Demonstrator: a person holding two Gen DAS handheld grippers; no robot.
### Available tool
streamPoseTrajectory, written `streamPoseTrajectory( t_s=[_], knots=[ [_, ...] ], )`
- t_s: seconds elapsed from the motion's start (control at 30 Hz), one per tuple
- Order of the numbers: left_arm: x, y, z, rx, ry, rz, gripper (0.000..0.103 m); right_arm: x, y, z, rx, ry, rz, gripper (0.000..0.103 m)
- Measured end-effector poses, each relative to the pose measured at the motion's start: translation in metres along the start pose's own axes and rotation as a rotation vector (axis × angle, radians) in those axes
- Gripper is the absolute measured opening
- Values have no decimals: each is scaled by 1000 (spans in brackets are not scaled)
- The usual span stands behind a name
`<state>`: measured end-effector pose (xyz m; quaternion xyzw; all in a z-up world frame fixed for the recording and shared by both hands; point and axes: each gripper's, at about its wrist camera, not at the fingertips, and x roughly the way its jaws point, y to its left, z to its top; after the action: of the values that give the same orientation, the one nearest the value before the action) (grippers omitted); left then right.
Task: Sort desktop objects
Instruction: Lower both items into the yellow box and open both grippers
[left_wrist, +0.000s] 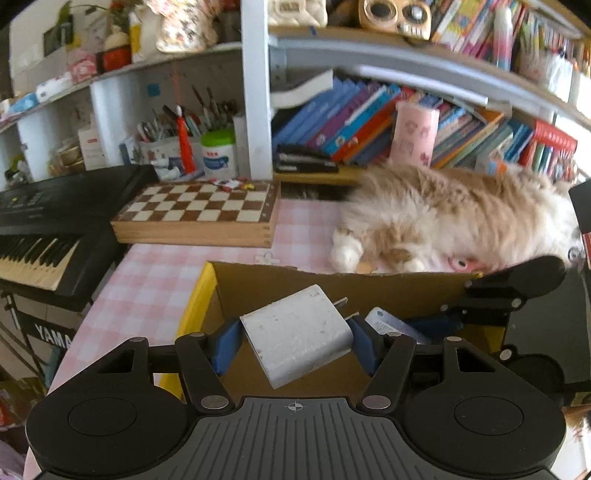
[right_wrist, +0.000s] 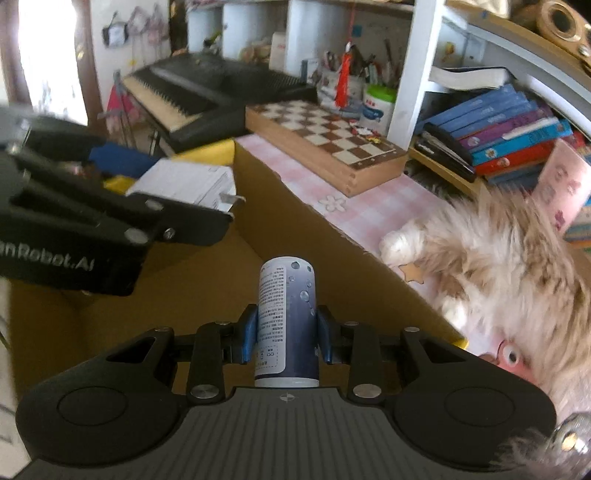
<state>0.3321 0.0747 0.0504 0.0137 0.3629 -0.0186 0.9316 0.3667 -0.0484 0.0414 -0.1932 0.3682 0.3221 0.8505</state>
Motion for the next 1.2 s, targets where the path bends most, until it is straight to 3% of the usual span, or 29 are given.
streamPoseTrajectory(
  t_s=[0.3,0.57,0.77,0.83,0.97,1.03,1.1,1.2],
  knots=[
    [50,-9,1,88,171,27,64,31,8,10,-306,149,46,30],
    [59,-9,0,88,234,23,64,40,14,7,-379,212,76,30],
    [54,-12,1,105,202,36,65,40,12,7,-373,199,72,30],
    [51,-15,2,122,178,47,77,39,12,7,-374,185,65,30],
    [38,-20,2,142,105,61,80,34,11,7,-358,139,58,33],
    [29,-21,3,139,74,63,80,29,11,7,-342,115,46,37],
    [19,-21,5,126,37,63,81,19,10,9,-312,68,32,52],
    [5,-19,7,104,-1,63,81,4,7,12,-261,9,11,55]
  ],
)
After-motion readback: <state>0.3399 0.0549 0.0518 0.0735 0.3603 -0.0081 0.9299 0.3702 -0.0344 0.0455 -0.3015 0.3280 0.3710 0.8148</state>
